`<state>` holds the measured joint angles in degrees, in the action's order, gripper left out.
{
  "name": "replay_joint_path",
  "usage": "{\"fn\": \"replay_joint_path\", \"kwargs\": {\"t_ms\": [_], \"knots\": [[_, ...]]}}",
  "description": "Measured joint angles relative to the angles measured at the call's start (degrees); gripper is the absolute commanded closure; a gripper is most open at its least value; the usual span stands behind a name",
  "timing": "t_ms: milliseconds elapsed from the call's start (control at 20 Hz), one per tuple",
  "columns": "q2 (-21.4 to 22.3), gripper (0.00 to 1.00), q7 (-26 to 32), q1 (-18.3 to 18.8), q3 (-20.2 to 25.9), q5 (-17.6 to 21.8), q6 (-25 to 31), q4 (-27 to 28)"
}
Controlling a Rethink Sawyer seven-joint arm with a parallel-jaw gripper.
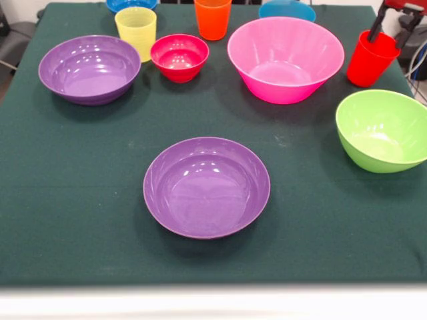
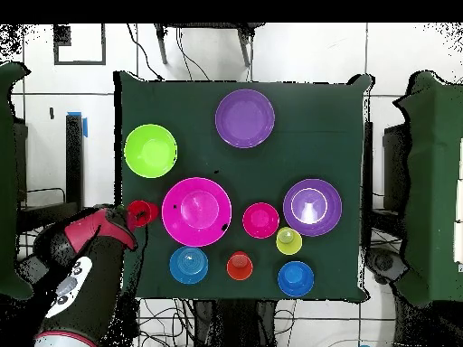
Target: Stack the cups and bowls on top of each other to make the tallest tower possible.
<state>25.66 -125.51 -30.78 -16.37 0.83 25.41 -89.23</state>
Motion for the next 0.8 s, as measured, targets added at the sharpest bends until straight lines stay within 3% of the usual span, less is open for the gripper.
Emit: {"fn": "replay_joint_path", "kwargs": {"t_ms": [250, 500, 650, 800], "knots": [[1.15, 0.00, 0.00, 1.59, 1.34, -0.25, 0.00, -0.80], [4.71, 0.00, 0.00, 6.44, 2.87, -0.19, -0.13, -3.79], [7.12, 0.00, 0.00, 10.81, 3.89, 0.96, -1.26, -6.49], [9.69, 0.00, 0.00, 17.67, 5.14, 4.83, -4.67, -10.32]]}}
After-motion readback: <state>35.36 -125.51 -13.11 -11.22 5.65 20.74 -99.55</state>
